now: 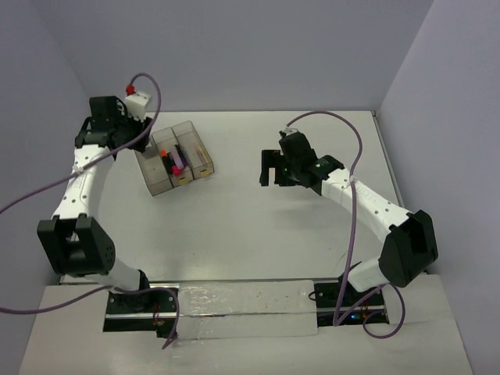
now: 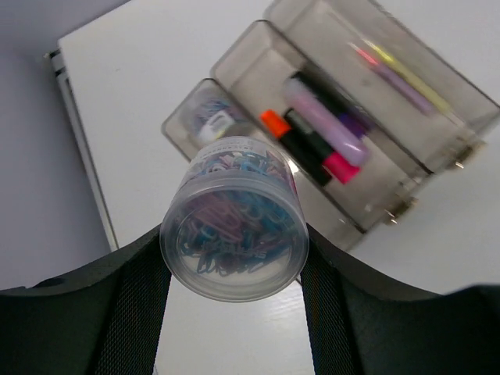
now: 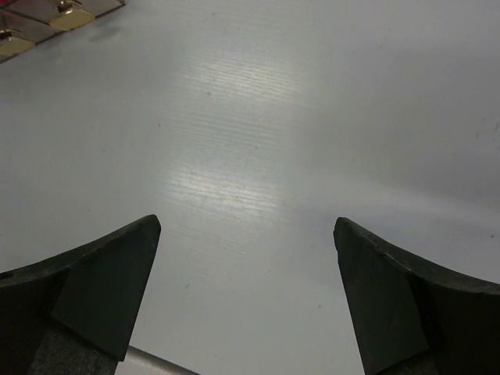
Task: Sort the stationery into containers
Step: Pick up the stationery from the center of the board, then place the stationery in the storage box.
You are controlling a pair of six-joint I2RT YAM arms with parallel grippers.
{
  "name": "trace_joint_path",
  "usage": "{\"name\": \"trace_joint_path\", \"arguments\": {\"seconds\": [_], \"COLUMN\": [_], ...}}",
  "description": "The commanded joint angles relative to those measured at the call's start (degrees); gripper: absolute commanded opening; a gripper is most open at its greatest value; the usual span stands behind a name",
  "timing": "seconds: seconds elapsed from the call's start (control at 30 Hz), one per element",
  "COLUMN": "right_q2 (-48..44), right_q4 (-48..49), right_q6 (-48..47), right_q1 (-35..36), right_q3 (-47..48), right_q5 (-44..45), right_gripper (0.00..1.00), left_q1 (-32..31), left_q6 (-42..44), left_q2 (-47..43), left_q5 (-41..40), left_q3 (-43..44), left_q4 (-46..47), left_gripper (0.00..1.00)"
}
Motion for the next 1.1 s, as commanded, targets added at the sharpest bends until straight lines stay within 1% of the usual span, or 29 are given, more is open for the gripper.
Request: {"name": "trace_joint_path", "arguments": {"seconds": [0.0, 0.1, 0.23, 0.43, 0.57, 0.63, 0.83, 0.93, 1.07], "right_q2": [-0.7, -0.7, -0.69, -0.86, -1.79, -2.23, -2.36, -2.02, -1.75], "right_q4": [1.77, 1.39, 1.02, 0.88, 1.48, 1.91, 2.32, 2.41, 2.16], "right_q6": [-1.35, -2.06, -2.43, -2.77, -2.5, -2.6, -2.98, -3.07, -3.33], "right_q1": [-0.5, -0.97, -1.6, -3.52, -3.94, -4.22, -4.97, -5.31, -5.75], "right_q3": [-0.8, -1.13, -1.22, -2.45, -4.0, -4.98, -5.79, -5.79, -5.61], "right_q5": [0.16, 0.78, 0.49, -0.33, -0.57, -0.68, -1.21, -1.73, -1.73], "right_gripper": [1.0, 1.0, 1.0, 1.0, 1.0, 1.0, 1.0, 1.0, 1.0], "left_q1": [3.75, 5.07, 5.14, 4.91, 4.17, 2.97, 1.27, 1.18, 1.01], "left_q6": [-5.31, -7.19, -9.77, -13.24, -14.71, -15.09, -13.88, -14.14, -14.92], "left_q2": [10.37, 14.74, 16.29, 17.83, 18.91, 19.68, 22.23, 22.66, 22.93], "left_q5": [-2.22, -2.17, -2.83, 1.28, 2.36, 2.06, -4.33, -4.67, -5.52], "left_q3": [5.3, 6.49, 3.36, 1.59, -0.1, -0.91, -1.68, -1.5, -1.64], "left_q4": [-2.46, -1.33, 4.06, 6.46, 7.37, 7.85, 8.59, 8.5, 9.11], "left_gripper": [0.0, 0.0, 0.0, 0.0, 0.0, 0.0, 0.0, 0.01, 0.18]}}
